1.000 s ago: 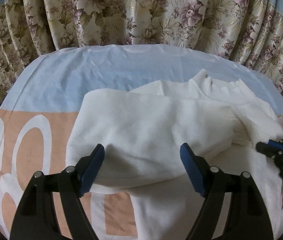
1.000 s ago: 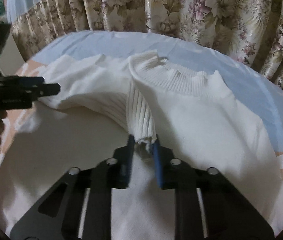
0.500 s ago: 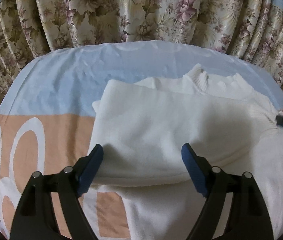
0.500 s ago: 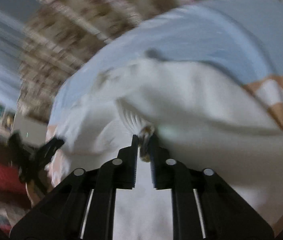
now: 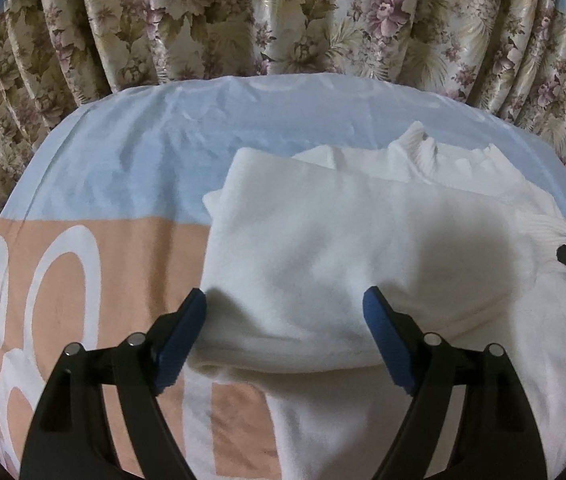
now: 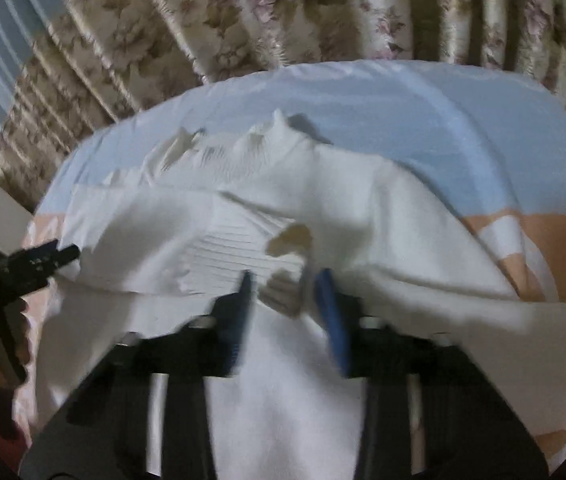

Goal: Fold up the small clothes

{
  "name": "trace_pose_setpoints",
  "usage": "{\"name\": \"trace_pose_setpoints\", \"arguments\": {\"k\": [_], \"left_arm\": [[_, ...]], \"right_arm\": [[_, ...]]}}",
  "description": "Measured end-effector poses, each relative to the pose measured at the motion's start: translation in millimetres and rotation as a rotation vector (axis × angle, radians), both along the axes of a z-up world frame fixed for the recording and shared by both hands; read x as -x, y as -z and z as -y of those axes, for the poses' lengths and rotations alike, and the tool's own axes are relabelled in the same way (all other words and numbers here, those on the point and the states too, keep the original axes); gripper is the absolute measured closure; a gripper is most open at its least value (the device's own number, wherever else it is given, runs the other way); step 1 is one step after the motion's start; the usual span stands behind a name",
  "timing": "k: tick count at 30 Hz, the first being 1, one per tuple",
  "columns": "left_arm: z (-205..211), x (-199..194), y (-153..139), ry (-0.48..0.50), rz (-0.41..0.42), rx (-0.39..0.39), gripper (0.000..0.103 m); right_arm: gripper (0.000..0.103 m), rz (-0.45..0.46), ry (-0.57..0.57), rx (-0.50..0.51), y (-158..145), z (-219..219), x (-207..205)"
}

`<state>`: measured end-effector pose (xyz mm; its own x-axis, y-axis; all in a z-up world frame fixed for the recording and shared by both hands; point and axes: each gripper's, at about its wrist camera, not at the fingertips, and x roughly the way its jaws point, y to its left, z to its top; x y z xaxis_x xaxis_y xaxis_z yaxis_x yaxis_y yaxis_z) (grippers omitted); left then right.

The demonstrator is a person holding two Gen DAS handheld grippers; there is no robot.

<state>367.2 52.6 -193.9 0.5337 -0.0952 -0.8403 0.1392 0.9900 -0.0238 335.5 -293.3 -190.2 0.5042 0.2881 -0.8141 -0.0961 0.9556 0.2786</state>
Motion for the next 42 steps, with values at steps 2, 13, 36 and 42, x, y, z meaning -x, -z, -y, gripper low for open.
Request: {"name": "trace_pose_setpoints", "arguments": {"k": [2,13,36,42], "left_arm": [[-3.8,0.2,-0.9,-0.006,-0.006,0.007,0.022],[-3.3,1.1,3.2,-0.027,-0.019,0.005,0.022],[2.7,2.4,-4.4,-0.021,-0.015,0.042,0.019],[15.6,-2.3,15.5,-0.008,-0.049,0.009,0.018]], "right_arm": [[0.096,0.056,-0.035,0.095,-1.0,-12.8,4.4],[0.090,0.023,-0.065,0.097,6.4,-9.7,-0.2],[0.086,0.124,0.110,0.154,-19.6,25.3,23.7],[0.082,0.021,0.009,0.088,1.2,4.0,11.7]]}}
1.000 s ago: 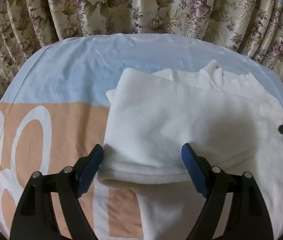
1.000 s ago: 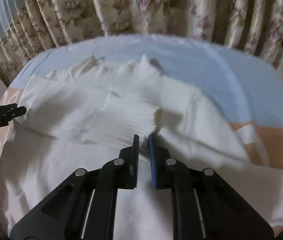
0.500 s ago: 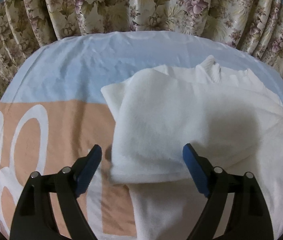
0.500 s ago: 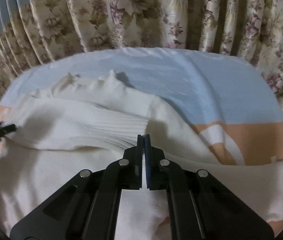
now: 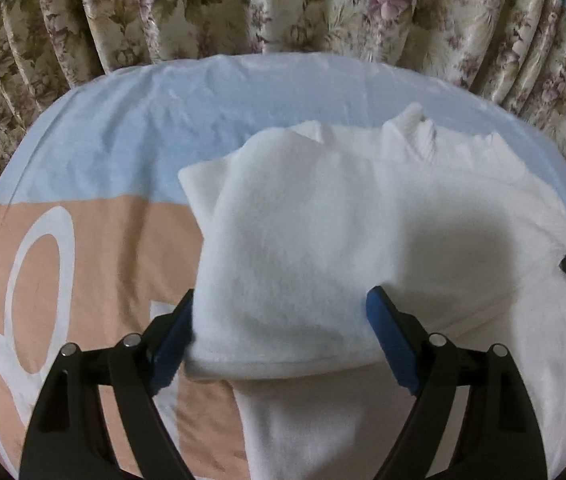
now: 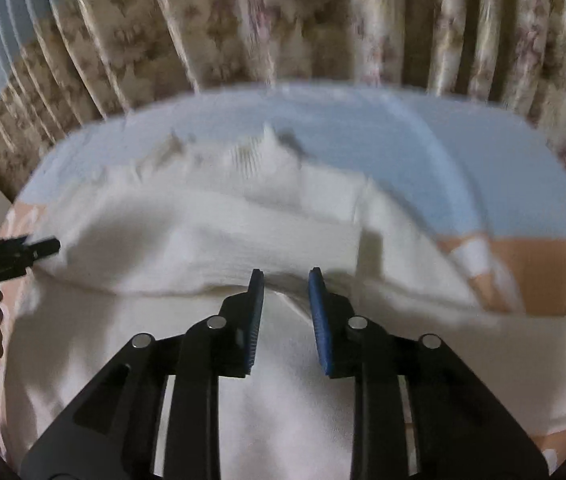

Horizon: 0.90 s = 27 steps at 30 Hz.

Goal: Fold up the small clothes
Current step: 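Move the right tool to the other ribbed sleeve cuff and grasp it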

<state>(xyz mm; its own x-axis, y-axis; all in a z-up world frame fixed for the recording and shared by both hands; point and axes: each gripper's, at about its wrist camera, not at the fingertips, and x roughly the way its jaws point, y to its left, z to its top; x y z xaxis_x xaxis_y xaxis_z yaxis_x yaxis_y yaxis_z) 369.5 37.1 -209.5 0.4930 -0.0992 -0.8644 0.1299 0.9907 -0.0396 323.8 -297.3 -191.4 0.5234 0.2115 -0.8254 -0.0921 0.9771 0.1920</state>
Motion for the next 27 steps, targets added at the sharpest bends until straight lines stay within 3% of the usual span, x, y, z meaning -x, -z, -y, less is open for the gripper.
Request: {"name": "trace_pose_setpoints", "arguments": {"k": [4,6,9,12,15,23,27], "left_arm": [[0.5,10.0,-12.2,0.003,0.016,-0.022,0.019],[7.8,21.5,-24.3,0.031,0.050,-0.049,0.018],[20.4,36.1,-36.2,0.060,0.075,-0.052,0.013],[35.9,45.3,-43.4,0.093,0.068,-0.002,0.013],[54.7,49.3,-47.6,0.129,0.058,0.048,0.013],[114.4,59.5,-47.4,0.212,0.064,0.033,0.013],[137.5,61.4,-47.3,0.241,0.064,0.036,0.013]], "right_arm": [[0.077,-0.007,-0.033,-0.032,-1.1,8.4,13.5],[0.061,0.026,-0.033,-0.066,-11.0,18.8,27.2],[0.052,0.069,0.025,-0.067,-26.0,50.8,59.8],[0.043,0.069,0.109,-0.080,-28.4,84.1,88.6],[0.041,0.067,0.170,-0.082,-25.8,108.8,108.5],[0.041,0.034,0.262,-0.068,-11.0,152.6,141.6],[0.041,0.045,0.372,-0.084,-8.7,188.6,160.9]]}}
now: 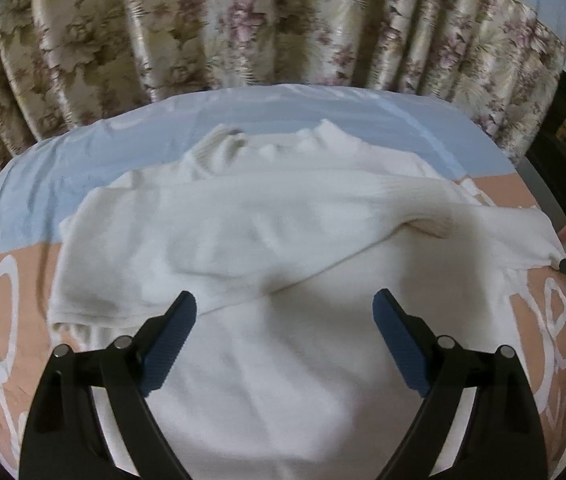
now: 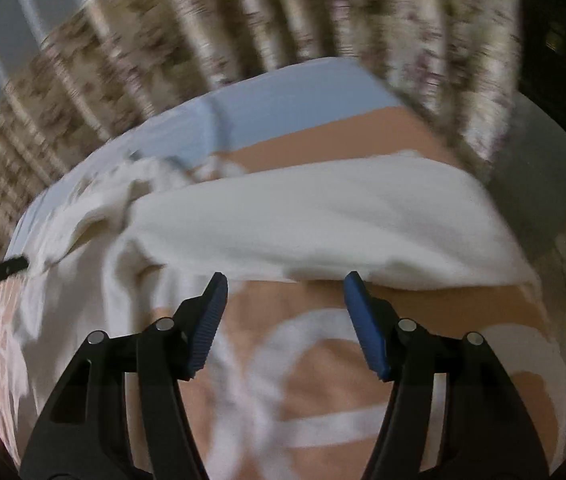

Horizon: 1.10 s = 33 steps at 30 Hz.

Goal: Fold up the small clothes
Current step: 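Move the right tool to the other ribbed sleeve cuff and grasp it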

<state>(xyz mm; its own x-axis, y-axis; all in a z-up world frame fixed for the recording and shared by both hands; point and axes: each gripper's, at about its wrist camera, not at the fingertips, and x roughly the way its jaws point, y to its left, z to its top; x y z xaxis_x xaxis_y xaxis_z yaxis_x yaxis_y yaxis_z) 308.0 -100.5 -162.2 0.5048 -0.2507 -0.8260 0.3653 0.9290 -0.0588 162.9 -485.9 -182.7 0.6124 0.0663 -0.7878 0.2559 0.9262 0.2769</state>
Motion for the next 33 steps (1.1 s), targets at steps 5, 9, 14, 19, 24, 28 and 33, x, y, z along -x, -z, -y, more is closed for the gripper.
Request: {"name": "trace_pose_setpoints", "arguments": {"k": [5,9,14,19,24,28,33], "left_arm": [[33.1,-0.8,-8.5,0.018,0.019,0.025,0.013],[59.9,-1.9,-14.3,0.046,0.037,0.032,0.013],[79.1,-1.7,-14.6,0.077,0.045,0.013,0.013],[79.2,0.8,-13.2,0.078,0.046,-0.012,0.013],[76.3,-0.5,-12.6,0.067,0.044,-0.017,0.013],[75.7,-1.6,-12.9,0.069,0.054,-0.028,0.013],[66.5,-7.4,-14.2,0.053,0.056,-0.026,0.013]], "right_arm": [[0.042,0.015,0.179,-0.039,2.7,56.3,26.2],[0.042,0.009,0.281,-0.043,3.9,86.4,38.5],[0.042,-0.015,0.435,-0.129,16.5,121.9,55.1],[0.041,0.015,0.598,-0.443,46.4,159.2,75.9],[0.041,0.074,0.737,-0.705,71.9,189.5,86.8],[0.058,0.052,0.764,-0.759,83.8,198.6,84.2],[0.089,0.045,0.808,-0.761,95.7,203.5,84.2]]}}
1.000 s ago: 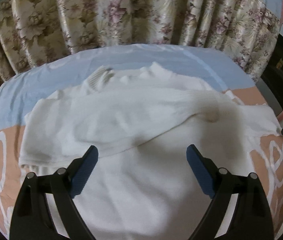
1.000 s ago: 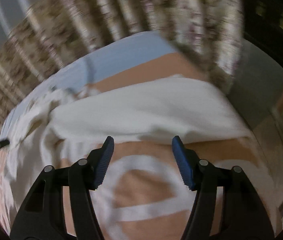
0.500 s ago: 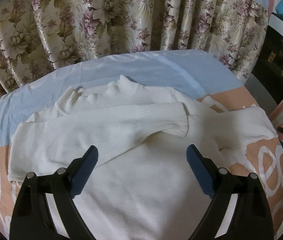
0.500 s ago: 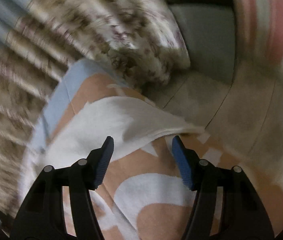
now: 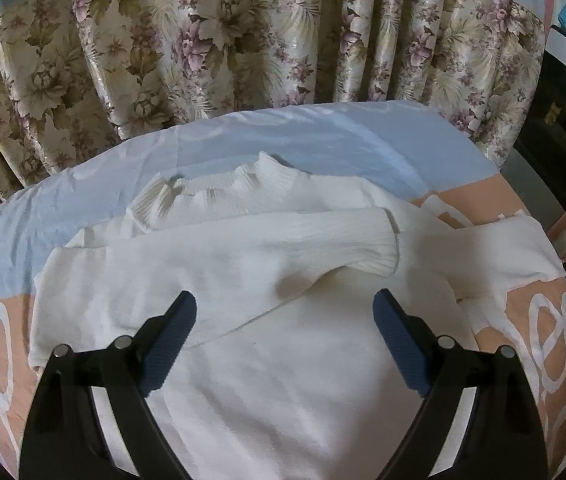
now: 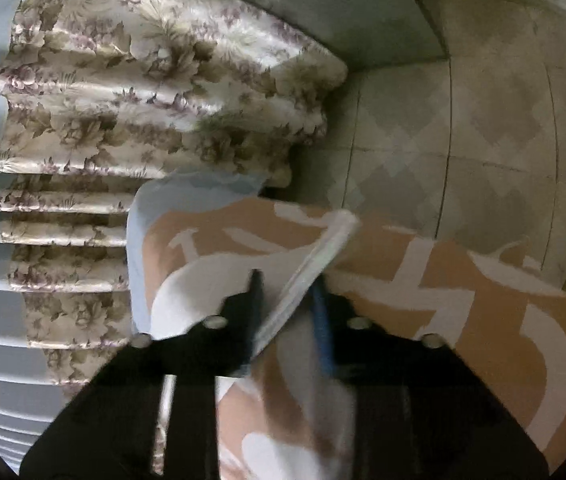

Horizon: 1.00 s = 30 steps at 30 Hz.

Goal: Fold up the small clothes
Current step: 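Move the right tool to the other ribbed sleeve cuff and grasp it, then fold the held sleeve across the sweater body with the right tool and release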

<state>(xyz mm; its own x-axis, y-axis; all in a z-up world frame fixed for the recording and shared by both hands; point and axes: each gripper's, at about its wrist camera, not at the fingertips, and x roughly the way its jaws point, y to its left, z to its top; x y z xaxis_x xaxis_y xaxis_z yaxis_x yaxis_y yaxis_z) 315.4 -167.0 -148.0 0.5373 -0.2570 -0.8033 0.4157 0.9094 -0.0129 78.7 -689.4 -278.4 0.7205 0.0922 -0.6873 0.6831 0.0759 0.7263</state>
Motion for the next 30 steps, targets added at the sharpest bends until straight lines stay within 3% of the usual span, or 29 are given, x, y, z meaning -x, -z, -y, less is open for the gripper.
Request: {"name": "trace_pose_setpoints", "arguments": {"k": [3,8,12,17,26,30], "left_arm": [[-6.8,-2.4,1.0,-0.012,-0.004,-0.001,0.013],[-21.3,-5.3,4.5,-0.030,-0.013,0.009,0.013],[-35.8,-8.6,9.7,-0.055,-0.019,0.013,0.013],[-61.1,-12.1,18.0,-0.094,-0.042,0.045,0.013],[-114.3,-11.4,23.6,-0.187,-0.030,0.010,0.013],[-146.7,-12.9,24.6,-0.246,-0.029,0.002,0.013]], "right_arm": [[0.095,-0.040,-0.033,0.137,-14.9,-5.5,-8.4],[0.095,-0.137,-0.199,0.546,-72.7,-51.4,-42.1],[0.095,-0.104,-0.340,0.749,-106.3,-103.4,-75.1],[0.095,-0.025,-0.602,0.995,-142.7,-210.3,-130.9],[0.096,0.155,-0.977,1.041,-144.0,-372.9,-206.7],[0.095,0.151,-1.120,0.998,-122.8,-420.4,-226.7]]}}
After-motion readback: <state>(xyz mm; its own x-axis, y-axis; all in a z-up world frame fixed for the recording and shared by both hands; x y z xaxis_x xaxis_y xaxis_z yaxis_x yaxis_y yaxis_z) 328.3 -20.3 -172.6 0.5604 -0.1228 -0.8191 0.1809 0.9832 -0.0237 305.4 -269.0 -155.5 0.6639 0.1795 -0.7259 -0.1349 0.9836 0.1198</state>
